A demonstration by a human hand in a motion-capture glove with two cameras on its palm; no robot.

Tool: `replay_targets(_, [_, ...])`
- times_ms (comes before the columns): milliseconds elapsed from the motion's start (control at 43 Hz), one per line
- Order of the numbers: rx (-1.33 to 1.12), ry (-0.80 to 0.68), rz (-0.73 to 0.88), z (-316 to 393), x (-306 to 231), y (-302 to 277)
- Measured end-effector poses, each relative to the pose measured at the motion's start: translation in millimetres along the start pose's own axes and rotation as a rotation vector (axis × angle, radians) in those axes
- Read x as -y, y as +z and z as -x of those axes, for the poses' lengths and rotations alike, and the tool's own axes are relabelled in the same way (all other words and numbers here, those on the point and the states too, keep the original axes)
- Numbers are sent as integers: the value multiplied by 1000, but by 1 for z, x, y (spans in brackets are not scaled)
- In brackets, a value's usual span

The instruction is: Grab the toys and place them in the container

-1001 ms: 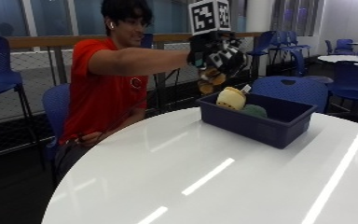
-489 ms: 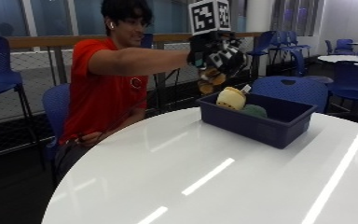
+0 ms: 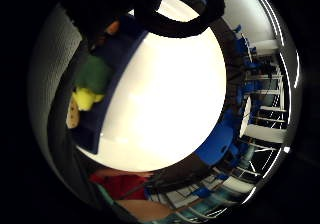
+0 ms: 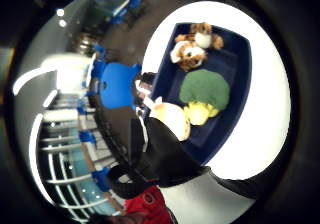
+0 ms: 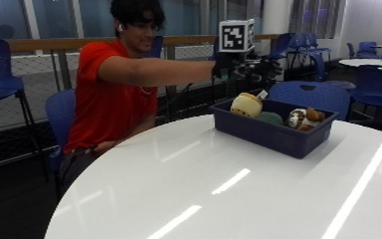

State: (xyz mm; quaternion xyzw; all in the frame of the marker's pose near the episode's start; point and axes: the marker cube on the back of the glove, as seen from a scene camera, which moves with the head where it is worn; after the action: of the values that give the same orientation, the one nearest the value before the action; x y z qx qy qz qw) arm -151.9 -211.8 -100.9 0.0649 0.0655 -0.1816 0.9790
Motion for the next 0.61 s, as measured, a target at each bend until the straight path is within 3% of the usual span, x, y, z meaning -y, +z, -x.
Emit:
replay_targets(186, [66,156,55,-72,-63,40])
replay_targets(605, [121,291,12,-171,-160,63])
